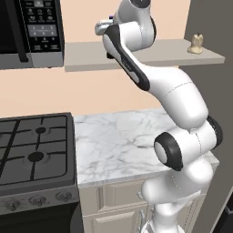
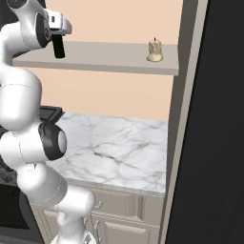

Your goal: Get the candle and the beer from the cabinet and move them to the dining counter.

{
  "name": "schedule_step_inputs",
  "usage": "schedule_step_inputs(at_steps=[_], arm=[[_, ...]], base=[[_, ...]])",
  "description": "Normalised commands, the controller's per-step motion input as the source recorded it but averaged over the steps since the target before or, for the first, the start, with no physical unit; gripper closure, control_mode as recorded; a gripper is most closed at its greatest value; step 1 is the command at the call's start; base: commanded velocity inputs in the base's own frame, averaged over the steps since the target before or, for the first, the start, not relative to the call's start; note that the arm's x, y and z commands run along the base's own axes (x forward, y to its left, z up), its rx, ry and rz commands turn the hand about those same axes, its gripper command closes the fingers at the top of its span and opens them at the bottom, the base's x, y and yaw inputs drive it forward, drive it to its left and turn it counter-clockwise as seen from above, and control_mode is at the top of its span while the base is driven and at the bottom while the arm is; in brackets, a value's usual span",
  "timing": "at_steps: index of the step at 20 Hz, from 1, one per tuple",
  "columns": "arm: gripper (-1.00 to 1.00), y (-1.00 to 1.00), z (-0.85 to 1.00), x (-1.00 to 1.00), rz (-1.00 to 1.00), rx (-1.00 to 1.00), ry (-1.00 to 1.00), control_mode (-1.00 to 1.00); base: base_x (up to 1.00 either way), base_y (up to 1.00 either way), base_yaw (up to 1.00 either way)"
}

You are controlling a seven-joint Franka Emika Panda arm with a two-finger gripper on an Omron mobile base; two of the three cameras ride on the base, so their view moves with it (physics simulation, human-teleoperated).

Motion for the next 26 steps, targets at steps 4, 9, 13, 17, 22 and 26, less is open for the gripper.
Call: schedule_step_inputs(at_steps=[4,9,13,17,22,26], arm=[[-1.0,0.01,0.0,0.24,0.0,0.0,0.06,-1.0],[-1.0,0.11,-0.04,0.2,0.0,-0.01,0.05,-1.0],[-1.0,0.15,-0.09,0.17,0.0,-0.02,0.06,-1.0],[-1.0,0.01,-0.08,0.1,0.0,0.0,0.04,-1.0],[1.0,0.0,-0.04,0.04,0.02,0.0,0.0,-1.0],[1.0,0.0,0.0,0.0,0.0,0.0,0.0,-1.0]], base=[[0.0,0.0,0.0],[0.0,0.0,0.0],[0.0,0.0,0.0],[0.0,0.0,0.0],[0.0,0.0,0.0],[0.0,0.0,0.0]])
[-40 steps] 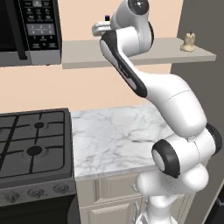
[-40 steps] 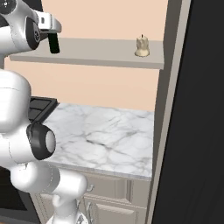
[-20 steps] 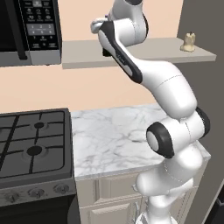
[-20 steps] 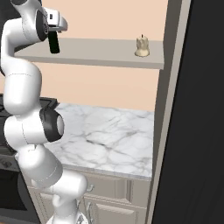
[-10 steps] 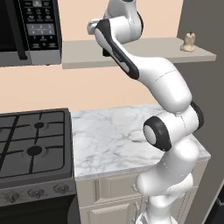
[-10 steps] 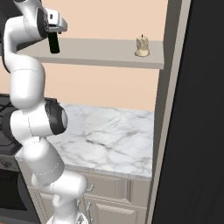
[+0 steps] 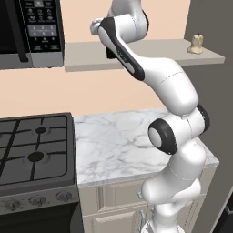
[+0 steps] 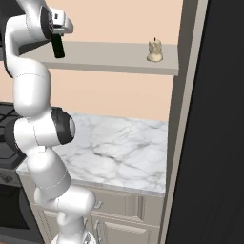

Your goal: Get the candle and the beer from the cabinet and move them to the dining counter.

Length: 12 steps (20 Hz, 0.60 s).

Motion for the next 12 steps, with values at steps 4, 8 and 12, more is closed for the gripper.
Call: schedule_step_inputs(at_steps=[4,8,12], arm=[[1.0,0.0,0.0,0.0,0.0,0.0,0.0,-1.0],[1.0,0.01,0.0,0.0,0.0,0.0,0.0,-1.0],[1.0,0.0,0.0,0.0,0.0,0.0,0.0,-1.0]], base=[[0.0,0.0,0.0],[0.0,0.0,0.0],[0.0,0.0,0.0]])
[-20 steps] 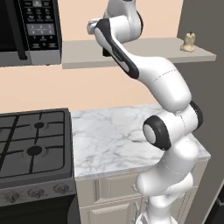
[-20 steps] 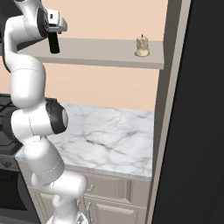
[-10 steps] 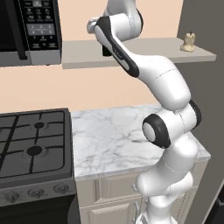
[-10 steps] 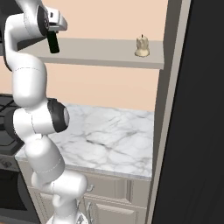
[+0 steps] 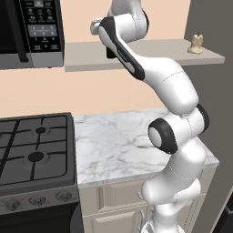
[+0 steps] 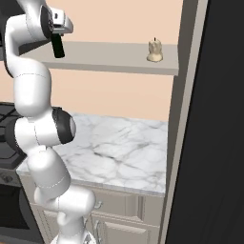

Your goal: Get the candle and the beer from the cabinet and move them to the dining counter.

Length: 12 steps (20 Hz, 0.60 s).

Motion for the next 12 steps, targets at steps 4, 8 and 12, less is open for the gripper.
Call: schedule_step_inputs(at_steps=[4,8,12], arm=[[1.0,0.0,0.0,0.0,0.0,0.0,0.0,-1.0],[1.0,0.0,0.0,0.0,0.0,0.0,0.0,-1.0],[1.0,0.01,-0.05,-0.02,0.05,0.0,-0.03,-1.0]], base=[[0.0,0.0,0.0],[0.0,0.0,0.0],[0.0,0.0,0.0]])
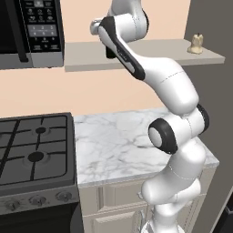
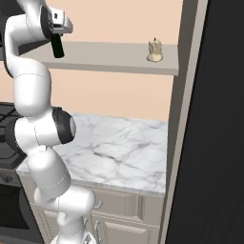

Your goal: Get the candle and the beer from the cabinet and move them to the dining counter.

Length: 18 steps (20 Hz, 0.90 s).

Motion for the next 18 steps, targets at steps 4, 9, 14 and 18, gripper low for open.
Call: schedule_step_inputs(at_steps=[4,9,14,18], arm=[[1.0,0.09,-0.01,-0.43,0.21,0.0,-0.12,-1.0],[1.0,0.0,0.15,-0.73,0.21,0.0,-0.07,-1.0],[1.0,-0.1,0.08,-0.97,0.29,0.0,-0.1,-1.0],[1.0,-0.26,0.0,-1.0,0.29,0.0,-0.11,-1.0]], base=[[0.0,0.0,0.0],[0.0,0.0,0.0],[0.0,0.0,0.0],[0.0,0.0,0.0]])
